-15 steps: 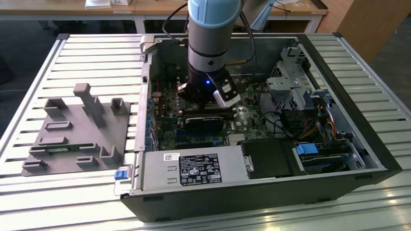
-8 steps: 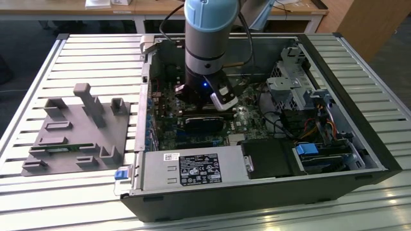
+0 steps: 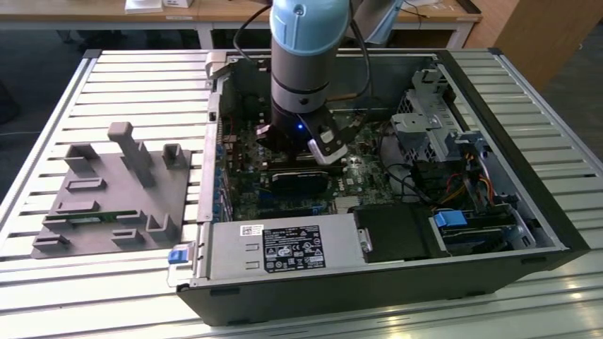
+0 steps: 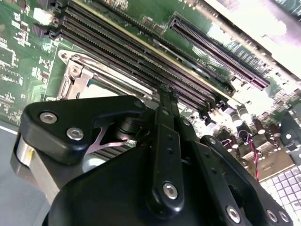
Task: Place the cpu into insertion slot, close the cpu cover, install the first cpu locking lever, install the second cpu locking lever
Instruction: 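Install the second cpu locking lever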
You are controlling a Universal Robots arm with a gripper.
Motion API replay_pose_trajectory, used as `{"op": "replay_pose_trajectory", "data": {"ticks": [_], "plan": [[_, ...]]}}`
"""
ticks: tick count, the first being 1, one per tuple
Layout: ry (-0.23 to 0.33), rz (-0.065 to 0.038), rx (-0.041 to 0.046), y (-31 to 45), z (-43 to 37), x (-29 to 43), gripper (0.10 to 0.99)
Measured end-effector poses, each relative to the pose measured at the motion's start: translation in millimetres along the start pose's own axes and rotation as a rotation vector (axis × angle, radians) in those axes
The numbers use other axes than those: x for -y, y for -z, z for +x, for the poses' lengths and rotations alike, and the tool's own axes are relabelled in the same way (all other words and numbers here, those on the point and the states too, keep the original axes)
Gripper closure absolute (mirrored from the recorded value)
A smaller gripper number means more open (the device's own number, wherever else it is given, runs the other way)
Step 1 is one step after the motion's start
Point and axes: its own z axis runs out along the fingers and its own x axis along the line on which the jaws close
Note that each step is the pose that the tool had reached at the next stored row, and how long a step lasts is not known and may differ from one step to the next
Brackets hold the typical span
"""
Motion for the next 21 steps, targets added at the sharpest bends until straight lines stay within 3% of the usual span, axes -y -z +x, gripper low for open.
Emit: {"op": "replay_pose_trajectory", "data": {"ticks": [13,21], "plan": [[0.000,-0.031,0.0003,-5.4,4.5,1.6,0.980],[0.001,-0.040,0.0003,-8.0,9.9,0.5,0.980]]}}
